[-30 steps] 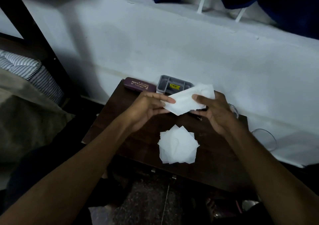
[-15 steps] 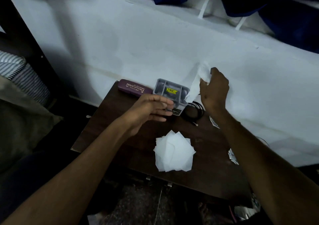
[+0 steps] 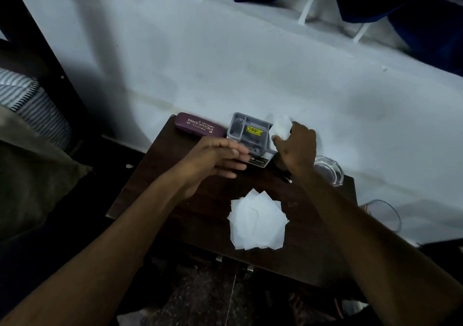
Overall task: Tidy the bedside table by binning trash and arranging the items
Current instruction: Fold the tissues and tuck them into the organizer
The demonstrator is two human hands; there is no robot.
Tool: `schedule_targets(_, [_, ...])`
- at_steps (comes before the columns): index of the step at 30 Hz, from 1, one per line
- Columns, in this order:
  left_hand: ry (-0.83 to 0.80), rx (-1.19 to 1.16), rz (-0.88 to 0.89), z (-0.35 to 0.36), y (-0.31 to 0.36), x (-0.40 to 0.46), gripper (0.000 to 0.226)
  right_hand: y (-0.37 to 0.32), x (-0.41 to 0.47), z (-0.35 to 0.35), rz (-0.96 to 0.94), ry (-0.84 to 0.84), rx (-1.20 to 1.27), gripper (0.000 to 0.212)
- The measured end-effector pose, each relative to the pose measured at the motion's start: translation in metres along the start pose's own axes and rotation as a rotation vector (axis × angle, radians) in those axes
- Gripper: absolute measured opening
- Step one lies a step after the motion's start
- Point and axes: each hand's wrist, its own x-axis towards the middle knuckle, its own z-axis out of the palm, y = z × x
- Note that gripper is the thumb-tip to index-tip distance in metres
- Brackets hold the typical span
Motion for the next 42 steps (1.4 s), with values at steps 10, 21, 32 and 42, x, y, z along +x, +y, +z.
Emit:
schedule_targets(10, [0.037, 0.112, -0.014, -0.004, -0.014, -0.003, 0.023, 0.0, 0.003, -0.013, 0.003, -0.088, 0.054, 0.055])
schedule_targets(21, [0.16, 0.978, -0.045, 0.061, -0.084, -0.004, 0.06, 0.078, -0.124, -0.001, -0.11, -0.32, 0.124, 0.039])
schedule_targets(32, [0.144, 0.997, -0.011, 0.077, -0.086, -0.007, 0.013, 0.075, -0.139, 0.007, -0.162, -0.472, 0.095, 0.045])
schedule_targets(42, [-0.004, 0.627, 0.116, 0.051, -0.052, 0.004, 0.021, 0.071, -0.12, -0.019, -0.028, -0.592, 0.685, 0.038])
